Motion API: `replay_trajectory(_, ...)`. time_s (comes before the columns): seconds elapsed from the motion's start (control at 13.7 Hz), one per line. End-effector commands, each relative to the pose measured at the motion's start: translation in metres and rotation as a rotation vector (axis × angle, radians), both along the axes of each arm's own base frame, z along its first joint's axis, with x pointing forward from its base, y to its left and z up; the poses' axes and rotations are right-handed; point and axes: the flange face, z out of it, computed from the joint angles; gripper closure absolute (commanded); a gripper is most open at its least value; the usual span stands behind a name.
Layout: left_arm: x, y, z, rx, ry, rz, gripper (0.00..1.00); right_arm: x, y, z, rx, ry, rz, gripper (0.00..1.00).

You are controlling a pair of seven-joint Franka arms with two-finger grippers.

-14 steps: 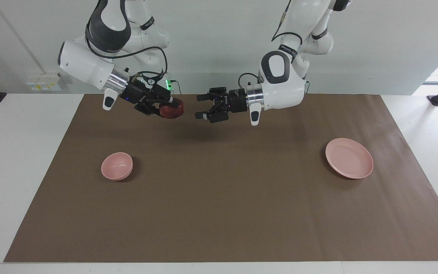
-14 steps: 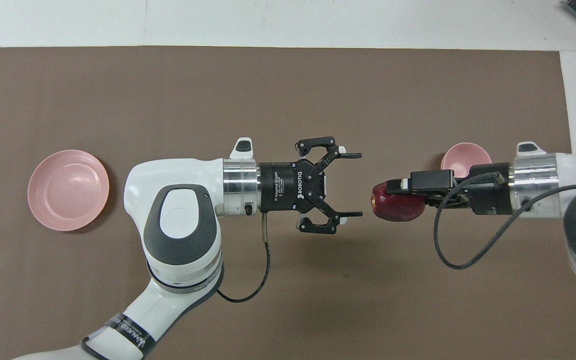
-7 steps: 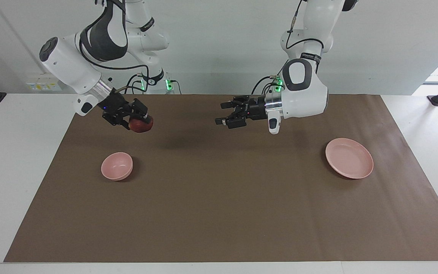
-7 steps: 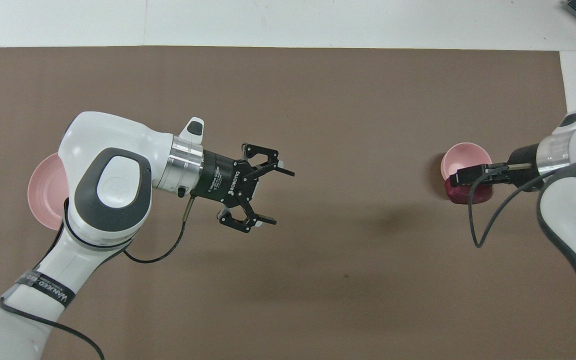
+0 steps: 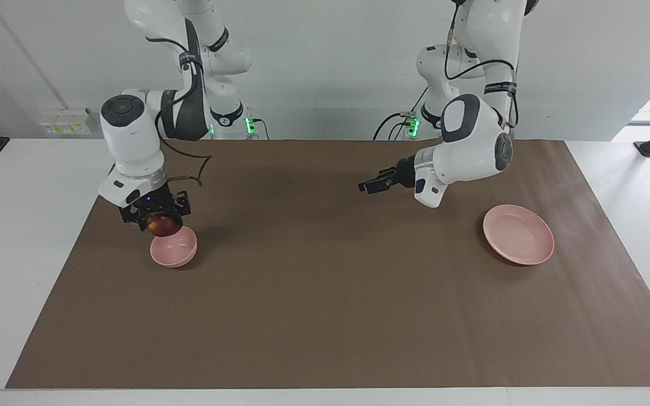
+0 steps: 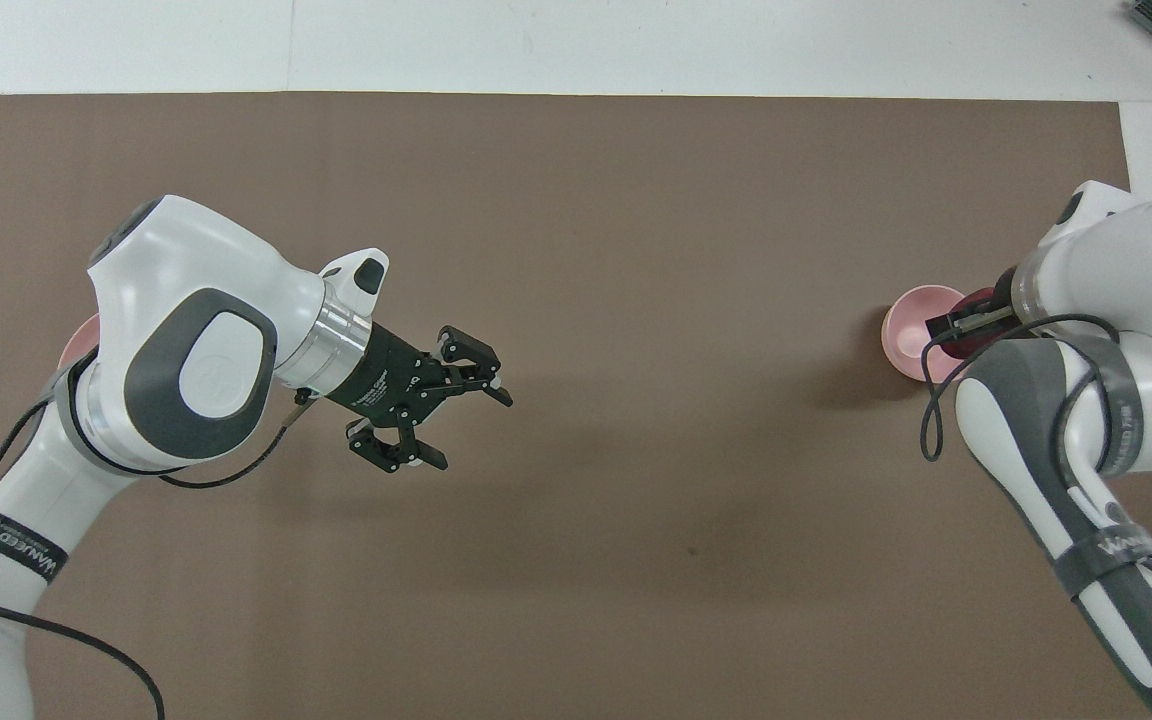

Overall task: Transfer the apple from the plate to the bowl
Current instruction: 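Return the left gripper to rest while the right gripper nears the bowl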

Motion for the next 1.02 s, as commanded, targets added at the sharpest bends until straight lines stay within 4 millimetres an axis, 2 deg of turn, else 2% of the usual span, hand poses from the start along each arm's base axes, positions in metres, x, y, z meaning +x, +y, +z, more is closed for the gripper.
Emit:
replay_trajectory(0.0,-0.003,0.018,0.002,0.057,-0.074,-0.151,0.00,0.009,0.002,-0.013,-0.067,-0.006,0.015,1.00)
replay_trajectory(0.15,0.001,0.039,0.001,0.120,-0.135,-0.263,0.00,0.008,0.018,-0.023,-0.080,0.002,0.009,1.00)
replay_trajectory(0.37,0.005,0.080,0.014,0.188,-0.225,-0.450,0.00,0.009,0.020,-0.037,-0.095,-0.008,-0.017,1.00)
replay_trajectory(0.44,0.008,0.101,0.025,0.215,-0.243,-0.473,0.00,0.008,0.019,-0.043,-0.093,-0.009,-0.014,1.00)
replay_trajectory(0.66,0.014,0.142,0.051,0.303,-0.301,-0.580,0.00,0.009,0.013,-0.051,-0.091,-0.011,-0.017,1.00)
replay_trajectory(0.73,0.014,0.149,0.058,0.306,-0.317,-0.611,0.00,0.009,0.014,-0.051,-0.091,-0.010,-0.016,1.00)
replay_trajectory(0.8,0.014,0.167,0.066,0.309,-0.339,-0.623,0.00,0.008,0.014,-0.055,-0.091,-0.003,-0.018,1.00)
replay_trajectory(0.95,0.017,0.186,0.093,0.360,-0.399,-0.691,0.00,0.005,0.013,-0.065,-0.086,-0.001,-0.014,1.00)
